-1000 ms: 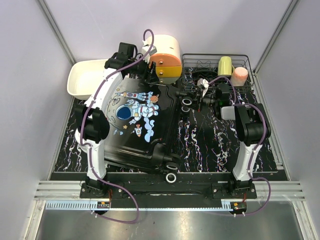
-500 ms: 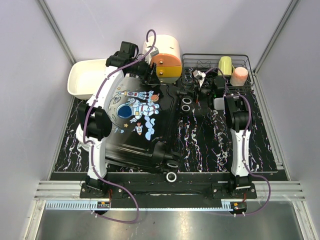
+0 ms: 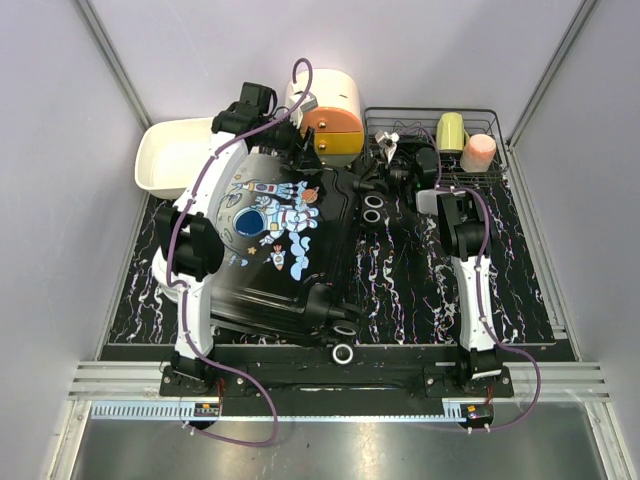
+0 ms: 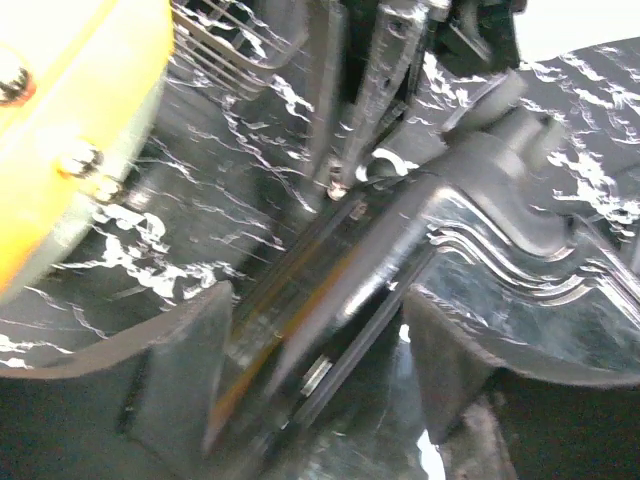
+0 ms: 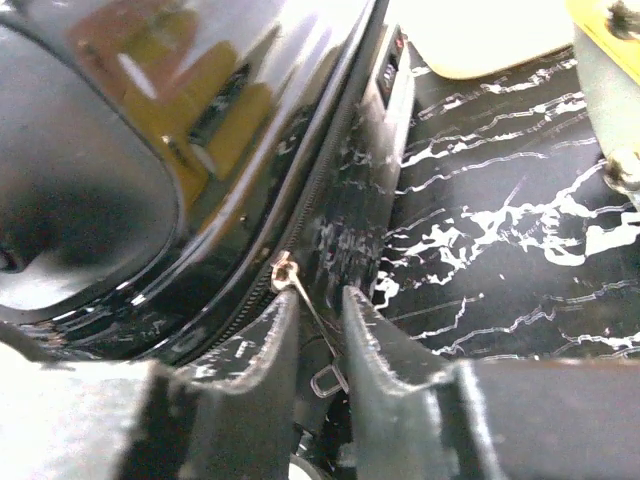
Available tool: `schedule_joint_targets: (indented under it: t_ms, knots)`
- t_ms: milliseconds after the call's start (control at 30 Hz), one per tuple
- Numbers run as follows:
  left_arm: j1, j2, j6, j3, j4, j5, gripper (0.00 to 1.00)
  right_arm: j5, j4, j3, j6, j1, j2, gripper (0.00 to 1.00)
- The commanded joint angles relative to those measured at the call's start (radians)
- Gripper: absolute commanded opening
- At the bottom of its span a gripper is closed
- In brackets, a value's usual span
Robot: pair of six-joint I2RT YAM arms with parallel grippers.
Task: Open, take out, and arrange the luggage
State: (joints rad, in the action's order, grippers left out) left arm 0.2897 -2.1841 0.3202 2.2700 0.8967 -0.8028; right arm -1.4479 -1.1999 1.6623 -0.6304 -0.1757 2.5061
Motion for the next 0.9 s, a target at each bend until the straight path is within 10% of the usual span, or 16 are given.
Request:
schedule_joint_targets:
  t_ms: [0, 100, 233, 400, 867]
  knots:
    - [0.019, -0.076, -0.016, 0.028, 0.325, -0.030, 0.81, 0.096, 0.072, 0.061, -0.184, 0.019, -0.029, 0.38]
    - [-0.055, -0.014, -0.062, 0.129, 0.269, -0.020, 0.95, 0.125, 0.288, -0.028, -0.088, 0.059, -0.114, 0.49]
    - [-0.231, 0.107, -0.154, 0.146, 0.127, -0.018, 0.99, 0.352, 1.134, -0.009, 0.478, 0.052, -0.303, 0.55]
    - [-0.391, 0.315, -0.271, -0.091, 0.001, -0.052, 0.99, 0.601, 1.364, 0.008, 0.541, 0.062, -0.325, 0.75]
    - [-0.886, 0.848, -0.282, -0.884, 0.019, -0.084, 0.99, 0.667, 1.533, 0.019, 0.537, -0.007, -0.243, 0.77]
